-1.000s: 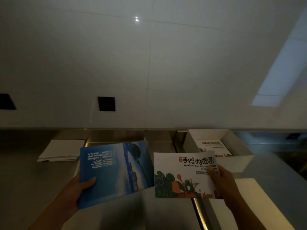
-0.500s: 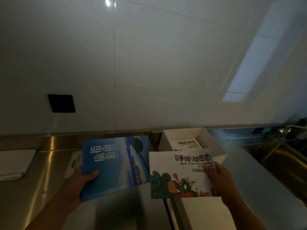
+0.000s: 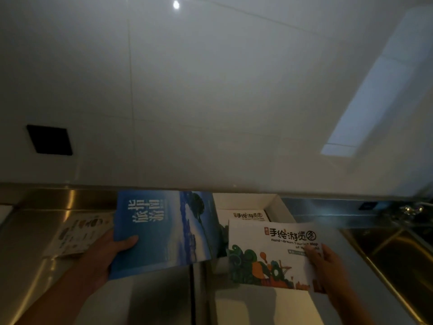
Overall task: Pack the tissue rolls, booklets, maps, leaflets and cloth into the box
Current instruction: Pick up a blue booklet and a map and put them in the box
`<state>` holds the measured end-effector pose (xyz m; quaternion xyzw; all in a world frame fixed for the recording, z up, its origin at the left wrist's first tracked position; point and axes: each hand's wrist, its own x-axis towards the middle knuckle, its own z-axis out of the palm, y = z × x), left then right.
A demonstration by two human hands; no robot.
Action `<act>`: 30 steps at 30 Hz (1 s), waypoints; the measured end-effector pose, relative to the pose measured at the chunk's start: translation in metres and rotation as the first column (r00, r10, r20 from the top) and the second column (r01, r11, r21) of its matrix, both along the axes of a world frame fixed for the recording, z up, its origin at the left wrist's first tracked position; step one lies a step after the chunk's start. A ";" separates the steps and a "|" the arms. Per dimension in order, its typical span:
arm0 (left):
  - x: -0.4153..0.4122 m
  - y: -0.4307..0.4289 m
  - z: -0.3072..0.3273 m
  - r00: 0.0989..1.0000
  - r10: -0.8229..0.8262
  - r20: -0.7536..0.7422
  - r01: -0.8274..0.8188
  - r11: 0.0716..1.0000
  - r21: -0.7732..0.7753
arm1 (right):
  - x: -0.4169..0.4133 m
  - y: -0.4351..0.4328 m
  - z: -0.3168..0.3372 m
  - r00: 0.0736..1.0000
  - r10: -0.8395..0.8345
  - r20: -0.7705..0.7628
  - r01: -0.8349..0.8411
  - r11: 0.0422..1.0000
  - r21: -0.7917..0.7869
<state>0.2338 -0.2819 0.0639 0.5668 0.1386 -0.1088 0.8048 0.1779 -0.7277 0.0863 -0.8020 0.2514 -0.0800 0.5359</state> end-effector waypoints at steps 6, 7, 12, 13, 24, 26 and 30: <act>0.001 -0.062 0.001 0.996 0.091 0.018 -0.091 0.996 -0.010 | 0.036 -0.082 -0.008 0.994 0.100 -0.040 -0.098 0.994 0.036; 0.002 -0.071 0.003 0.995 0.102 0.023 -0.102 0.995 -0.002 | 0.043 -0.095 -0.009 0.993 0.115 -0.041 -0.113 0.993 0.035; 0.008 -0.112 0.011 0.975 0.199 0.095 -0.204 0.978 0.052 | 0.079 -0.138 -0.011 0.985 0.174 -0.001 -0.173 0.982 0.071; 0.008 -0.119 0.014 0.972 0.213 0.104 -0.219 0.974 0.057 | 0.087 -0.141 -0.010 0.983 0.182 -0.002 -0.181 0.979 0.095; 0.037 -0.142 0.032 0.971 0.229 0.071 -0.231 0.973 0.023 | 0.174 -0.097 -0.028 0.951 0.308 -0.026 -0.298 0.936 0.190; 0.043 -0.143 0.031 0.967 0.247 0.065 -0.248 0.969 0.001 | 0.187 -0.084 -0.036 0.941 0.335 -0.048 -0.320 0.927 0.196; 0.054 -0.151 0.032 0.968 0.242 0.065 -0.241 0.970 -0.023 | 0.210 -0.062 -0.059 0.918 0.378 -0.117 -0.356 0.918 0.175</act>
